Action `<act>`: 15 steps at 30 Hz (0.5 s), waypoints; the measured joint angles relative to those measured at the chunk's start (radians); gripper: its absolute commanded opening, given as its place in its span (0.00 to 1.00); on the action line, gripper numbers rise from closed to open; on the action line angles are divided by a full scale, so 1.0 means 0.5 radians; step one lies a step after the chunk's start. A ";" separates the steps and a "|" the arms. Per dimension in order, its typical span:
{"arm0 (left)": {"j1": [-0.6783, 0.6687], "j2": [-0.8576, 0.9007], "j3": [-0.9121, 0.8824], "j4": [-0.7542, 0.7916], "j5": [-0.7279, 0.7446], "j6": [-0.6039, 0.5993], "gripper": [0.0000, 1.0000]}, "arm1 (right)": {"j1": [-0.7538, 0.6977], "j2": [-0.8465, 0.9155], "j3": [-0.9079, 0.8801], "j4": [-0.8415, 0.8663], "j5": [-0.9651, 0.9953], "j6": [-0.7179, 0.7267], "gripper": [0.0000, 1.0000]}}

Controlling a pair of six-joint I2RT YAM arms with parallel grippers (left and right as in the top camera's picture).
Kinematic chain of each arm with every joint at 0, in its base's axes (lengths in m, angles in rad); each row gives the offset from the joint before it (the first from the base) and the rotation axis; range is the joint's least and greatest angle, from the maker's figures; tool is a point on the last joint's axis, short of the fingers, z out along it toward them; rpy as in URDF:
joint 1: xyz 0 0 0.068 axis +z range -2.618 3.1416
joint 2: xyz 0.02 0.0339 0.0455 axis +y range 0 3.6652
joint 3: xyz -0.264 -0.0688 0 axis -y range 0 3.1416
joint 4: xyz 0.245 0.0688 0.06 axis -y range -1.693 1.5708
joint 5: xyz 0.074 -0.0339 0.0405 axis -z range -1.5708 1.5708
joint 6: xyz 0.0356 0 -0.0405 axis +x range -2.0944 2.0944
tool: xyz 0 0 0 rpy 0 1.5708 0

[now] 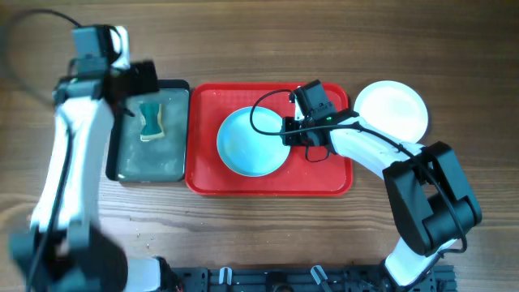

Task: Clean dirty plates on tray and stack at the side
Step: 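Carry the sponge left and drop it into the basin with left gripper, then lift the blue plate with the right gripper and tilt it over the basin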

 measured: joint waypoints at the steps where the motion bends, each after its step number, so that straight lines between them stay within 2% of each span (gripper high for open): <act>1: 0.000 -0.122 0.015 0.026 0.000 -0.023 1.00 | 0.000 0.000 0.000 -0.004 0.000 -0.002 0.15; 3: 0.000 -0.365 0.043 0.047 -0.001 -0.033 1.00 | 0.000 0.000 -0.002 -0.007 0.000 -0.001 0.05; 5: 0.000 -0.486 0.048 0.024 0.000 -0.040 1.00 | 0.000 0.000 -0.002 -0.008 0.002 0.002 0.04; 10: 0.000 -0.478 0.048 0.005 0.000 -0.041 1.00 | -0.002 0.000 0.024 -0.094 0.008 0.000 0.04; 13: 0.000 -0.478 0.048 0.004 -0.001 -0.050 1.00 | -0.006 0.008 0.285 -0.469 0.069 -0.017 0.04; 15: 0.000 -0.478 0.048 0.001 0.000 -0.053 1.00 | -0.002 0.008 0.488 -0.562 0.161 -0.060 0.04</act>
